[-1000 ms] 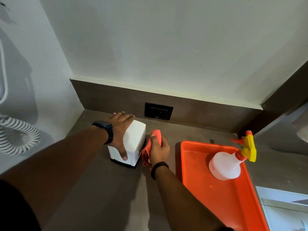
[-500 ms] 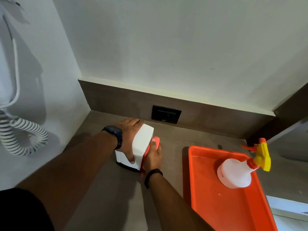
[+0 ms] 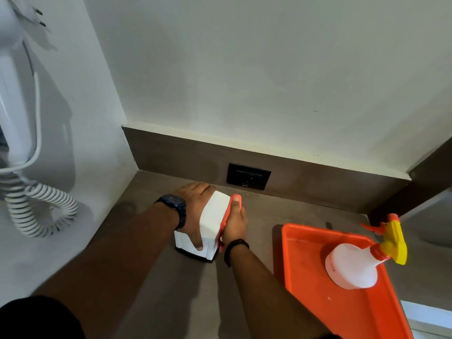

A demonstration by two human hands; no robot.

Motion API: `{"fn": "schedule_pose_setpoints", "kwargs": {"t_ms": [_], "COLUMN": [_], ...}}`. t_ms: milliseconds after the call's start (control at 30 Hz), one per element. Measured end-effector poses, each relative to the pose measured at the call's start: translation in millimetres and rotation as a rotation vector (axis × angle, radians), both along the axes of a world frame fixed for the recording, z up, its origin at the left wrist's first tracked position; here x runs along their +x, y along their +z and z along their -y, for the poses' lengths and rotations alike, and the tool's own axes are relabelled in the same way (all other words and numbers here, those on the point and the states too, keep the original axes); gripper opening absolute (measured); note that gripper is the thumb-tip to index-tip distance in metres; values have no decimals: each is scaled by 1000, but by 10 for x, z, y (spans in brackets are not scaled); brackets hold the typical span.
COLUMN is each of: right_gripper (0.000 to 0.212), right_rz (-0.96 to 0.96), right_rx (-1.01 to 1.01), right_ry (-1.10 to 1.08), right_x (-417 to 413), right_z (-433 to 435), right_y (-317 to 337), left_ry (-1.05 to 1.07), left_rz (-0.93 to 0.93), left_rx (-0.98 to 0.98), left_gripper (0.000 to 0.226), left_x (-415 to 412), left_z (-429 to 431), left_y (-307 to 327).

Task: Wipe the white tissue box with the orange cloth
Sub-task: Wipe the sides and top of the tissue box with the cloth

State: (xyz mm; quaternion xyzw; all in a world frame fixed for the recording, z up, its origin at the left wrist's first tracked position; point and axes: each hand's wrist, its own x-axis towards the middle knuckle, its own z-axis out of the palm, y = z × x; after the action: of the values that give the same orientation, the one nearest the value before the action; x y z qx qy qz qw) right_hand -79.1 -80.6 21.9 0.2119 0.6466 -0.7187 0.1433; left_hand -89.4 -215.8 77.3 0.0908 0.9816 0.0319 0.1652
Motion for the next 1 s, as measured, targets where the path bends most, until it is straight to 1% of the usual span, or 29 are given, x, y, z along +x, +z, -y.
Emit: {"fn": "schedule_pose_setpoints", "kwargs": {"t_ms": [100,233,333,400,500,667,800,900,1000], "right_gripper": [57,53,51,47,45,54,54,50,45], "right_rz": [67,94,22,-56,-115,23,121,120,30], "right_rx": [11,-23,-41,-18,40,20,3,-19,-43], "right_ry": [-17,-51,-80,-85,-24,-21,-58,-109,-147], "right_x": [107,247,265,193,42,59,308,377,309], "right_z": [-11,-3,22,31,23,-4,20,43,54], "right_y": [-48,-62,-21,29,86,4,-94,-78,-1], "left_ry": [-11,-4,-9,-7,1,6,-2,-11,-20], "left_rz": [4,1,-26,-35,-54,-11,-11,-18,-26], "left_rx": [-16,-26,-26,-14,15,1,-11,-4,-3], "left_gripper": [142,145,146,145,141,144,145,145,144], "left_x": [-4,-4,-8,-7,-2,6,12,8,8], "left_z": [-2,-11,-1,16,24,2,-12,-19,-17], "left_y": [12,-6,-45,-63,-70,-21,6,17,13]}}
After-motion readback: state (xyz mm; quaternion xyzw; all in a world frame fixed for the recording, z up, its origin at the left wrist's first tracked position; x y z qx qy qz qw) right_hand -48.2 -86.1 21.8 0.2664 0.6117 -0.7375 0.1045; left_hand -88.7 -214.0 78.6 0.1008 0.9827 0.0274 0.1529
